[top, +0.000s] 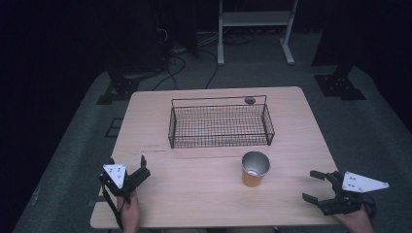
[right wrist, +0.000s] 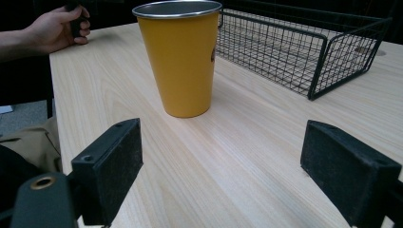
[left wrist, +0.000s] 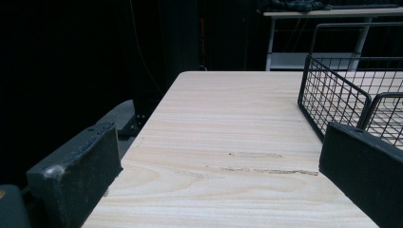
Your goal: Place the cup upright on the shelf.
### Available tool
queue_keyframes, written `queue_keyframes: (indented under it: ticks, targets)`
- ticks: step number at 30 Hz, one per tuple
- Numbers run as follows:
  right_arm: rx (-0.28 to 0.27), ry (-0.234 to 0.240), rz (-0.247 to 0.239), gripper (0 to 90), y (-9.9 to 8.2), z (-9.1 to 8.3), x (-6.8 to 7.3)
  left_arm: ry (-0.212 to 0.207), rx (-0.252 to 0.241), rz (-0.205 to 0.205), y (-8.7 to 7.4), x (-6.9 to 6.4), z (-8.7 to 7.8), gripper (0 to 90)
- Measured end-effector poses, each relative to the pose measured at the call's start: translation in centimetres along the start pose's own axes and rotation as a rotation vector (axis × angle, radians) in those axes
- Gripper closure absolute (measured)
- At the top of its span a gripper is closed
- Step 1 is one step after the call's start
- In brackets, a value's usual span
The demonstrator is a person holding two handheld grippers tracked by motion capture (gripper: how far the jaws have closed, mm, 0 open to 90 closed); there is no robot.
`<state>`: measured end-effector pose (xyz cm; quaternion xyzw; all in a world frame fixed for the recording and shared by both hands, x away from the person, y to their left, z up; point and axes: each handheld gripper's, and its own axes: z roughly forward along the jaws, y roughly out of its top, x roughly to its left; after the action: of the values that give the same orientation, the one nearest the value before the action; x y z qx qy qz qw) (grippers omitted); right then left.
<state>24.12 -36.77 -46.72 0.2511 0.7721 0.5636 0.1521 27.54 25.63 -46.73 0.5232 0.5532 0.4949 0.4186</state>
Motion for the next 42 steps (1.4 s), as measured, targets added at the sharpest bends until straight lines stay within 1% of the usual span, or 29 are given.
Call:
queue_keyframes:
  ticks: [15, 19, 22, 27, 29, 34, 42]
  targets:
    - [-0.003, 0.012, -0.007, 13.2, 0.4, 0.5, 0.4, -0.005, -0.003, -0.001, 0.0, 0.0, 0.0, 0.0]
    - [0.000, 0.021, -0.010, 13.2, 0.7, 1.0, 0.5, -0.007, -0.005, 0.000, 0.0, 0.0, 0.0, 0.0]
    - [0.007, 0.030, -0.018, 13.2, 1.1, 1.7, 0.7, -0.008, -0.006, 0.000, 0.0, 0.0, -0.1, 0.0]
    - [0.017, 0.032, -0.015, 13.1, 1.3, 2.1, 0.8, -0.007, -0.005, -0.002, 0.0, 0.0, 0.0, 0.0]
    - [0.019, 0.038, -0.014, 12.3, 1.3, 2.3, 0.9, -0.008, -0.004, 0.000, 0.0, 0.0, 0.0, 0.0]
    - [0.018, 0.033, -0.011, 10.0, 1.4, 2.4, 0.9, -0.009, -0.005, 0.001, 0.0, 0.0, 0.0, 0.0]
    - [0.031, 0.043, -0.020, 6.3, 2.2, 3.3, 1.1, -0.009, -0.005, 0.000, 0.0, 0.0, 0.0, 0.0]
